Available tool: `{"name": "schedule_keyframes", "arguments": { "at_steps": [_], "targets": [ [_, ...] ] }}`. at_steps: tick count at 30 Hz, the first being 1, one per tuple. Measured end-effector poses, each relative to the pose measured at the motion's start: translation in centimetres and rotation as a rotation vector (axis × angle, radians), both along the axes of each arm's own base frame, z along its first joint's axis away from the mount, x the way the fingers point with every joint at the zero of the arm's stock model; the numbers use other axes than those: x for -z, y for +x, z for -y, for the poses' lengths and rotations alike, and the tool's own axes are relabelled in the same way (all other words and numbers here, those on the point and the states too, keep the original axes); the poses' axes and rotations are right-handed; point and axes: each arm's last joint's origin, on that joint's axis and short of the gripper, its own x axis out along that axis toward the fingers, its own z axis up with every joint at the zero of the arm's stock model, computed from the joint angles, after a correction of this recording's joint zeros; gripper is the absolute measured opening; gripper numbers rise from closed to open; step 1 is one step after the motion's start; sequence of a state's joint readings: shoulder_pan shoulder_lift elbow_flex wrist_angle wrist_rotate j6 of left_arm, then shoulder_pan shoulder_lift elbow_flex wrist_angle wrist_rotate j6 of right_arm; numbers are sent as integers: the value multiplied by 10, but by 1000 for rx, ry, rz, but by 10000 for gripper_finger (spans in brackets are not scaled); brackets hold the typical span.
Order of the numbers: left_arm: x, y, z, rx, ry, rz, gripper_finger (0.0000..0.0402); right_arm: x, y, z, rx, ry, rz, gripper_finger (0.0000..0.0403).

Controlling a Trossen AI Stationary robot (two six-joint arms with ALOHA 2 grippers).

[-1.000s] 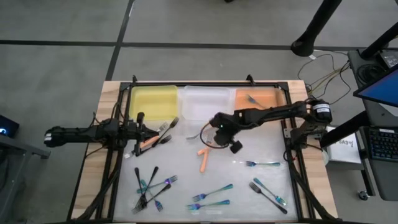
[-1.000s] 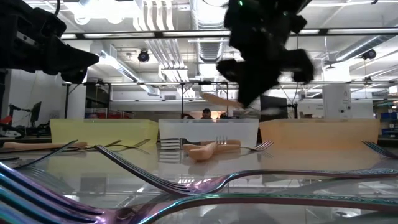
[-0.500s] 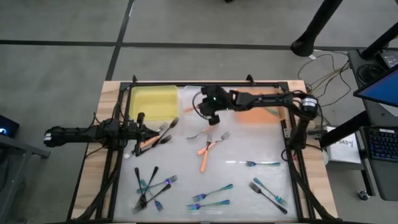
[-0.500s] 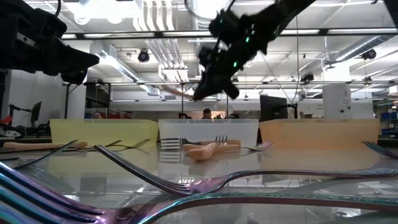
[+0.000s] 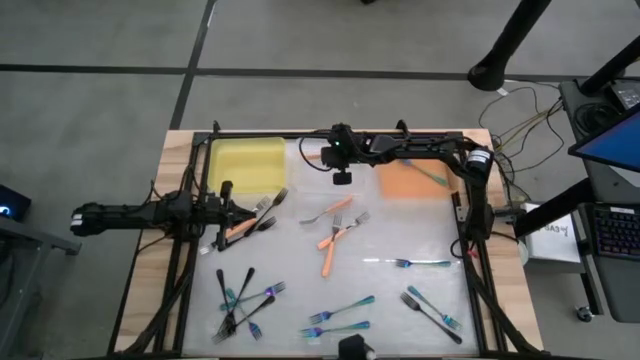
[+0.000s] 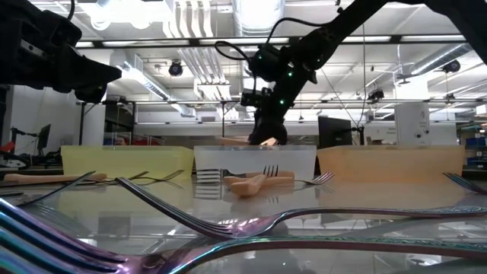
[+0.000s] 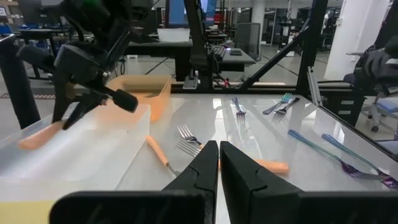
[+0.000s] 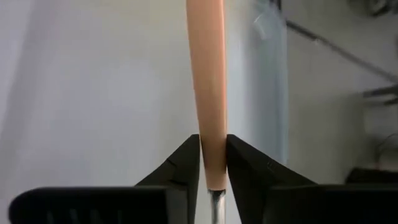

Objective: Sort silverware by color (type)
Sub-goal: Put the orange fork into the transparent bin, then put the iridescent fork into the orange bin

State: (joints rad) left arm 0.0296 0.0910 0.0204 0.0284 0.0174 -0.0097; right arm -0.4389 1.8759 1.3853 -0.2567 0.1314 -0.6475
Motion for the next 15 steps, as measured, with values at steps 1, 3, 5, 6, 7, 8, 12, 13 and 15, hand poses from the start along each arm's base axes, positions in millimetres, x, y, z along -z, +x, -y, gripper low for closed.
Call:
{"name": "schedule_keyframes", "arguments": {
  "at_steps": [1, 3, 5, 6, 7, 8, 12, 13, 15],
  "targets": [
    [0, 0, 0, 0, 0, 1, 0, 1, -1, -1, 4, 10, -12, 76],
    [0, 0, 0, 0, 0, -1, 0, 1, -3, -1, 19, 27, -17, 83],
    [0, 0, 0, 0, 0, 0, 0, -1, -4, -2, 38, 44, -13, 86],
    [0, 0, 0, 0, 0, -1, 0, -3, -4, -2, 45, 46, -4, 87],
    [0, 0, 0, 0, 0, -1, 0, -5, -4, -3, 51, 50, 6, 88],
    [0, 0, 0, 0, 0, -1, 0, -7, -5, -4, 50, 48, 10, 88],
    [0, 0, 0, 0, 0, -1, 0, -18, -7, -8, 64, 57, 37, 89],
    [0, 0, 0, 0, 0, -1, 0, -21, -8, -10, 74, 67, 45, 89],
    [0, 0, 0, 0, 0, -1, 0, -31, -12, -14, 109, 97, 67, 89]
  ]
}}
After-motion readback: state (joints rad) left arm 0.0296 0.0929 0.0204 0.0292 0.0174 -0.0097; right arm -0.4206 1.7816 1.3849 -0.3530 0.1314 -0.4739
